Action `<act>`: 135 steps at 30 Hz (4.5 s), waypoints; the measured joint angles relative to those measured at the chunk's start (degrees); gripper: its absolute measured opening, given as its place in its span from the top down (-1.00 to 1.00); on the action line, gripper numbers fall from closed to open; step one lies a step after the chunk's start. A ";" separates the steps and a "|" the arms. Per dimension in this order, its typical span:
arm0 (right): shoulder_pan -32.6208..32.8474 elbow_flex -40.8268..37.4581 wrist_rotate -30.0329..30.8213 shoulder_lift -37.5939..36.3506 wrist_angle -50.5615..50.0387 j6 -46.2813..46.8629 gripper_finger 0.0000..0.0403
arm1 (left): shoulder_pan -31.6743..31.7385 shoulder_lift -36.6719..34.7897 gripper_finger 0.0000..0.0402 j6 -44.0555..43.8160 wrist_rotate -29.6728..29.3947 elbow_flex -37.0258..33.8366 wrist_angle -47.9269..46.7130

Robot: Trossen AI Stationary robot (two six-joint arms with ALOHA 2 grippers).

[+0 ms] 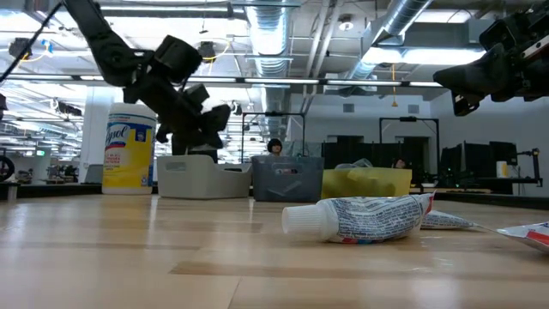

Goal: Pick & Place Travel size toiletries
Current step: Put the toothpaste into the gray bin

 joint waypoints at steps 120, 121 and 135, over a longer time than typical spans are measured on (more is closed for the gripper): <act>15.35 46.63 5.81 66.64 -36.97 8.97 -0.35 | -41.86 -57.53 0.99 14.01 2.04 -10.24 -0.38; 16.08 46.78 5.80 69.21 -36.91 8.19 -0.35 | -41.86 -57.53 0.99 14.01 2.03 -10.24 -0.39; 22.67 57.46 4.01 96.38 -29.95 7.76 -0.35 | -41.86 -57.53 0.99 14.01 2.05 -10.24 -0.27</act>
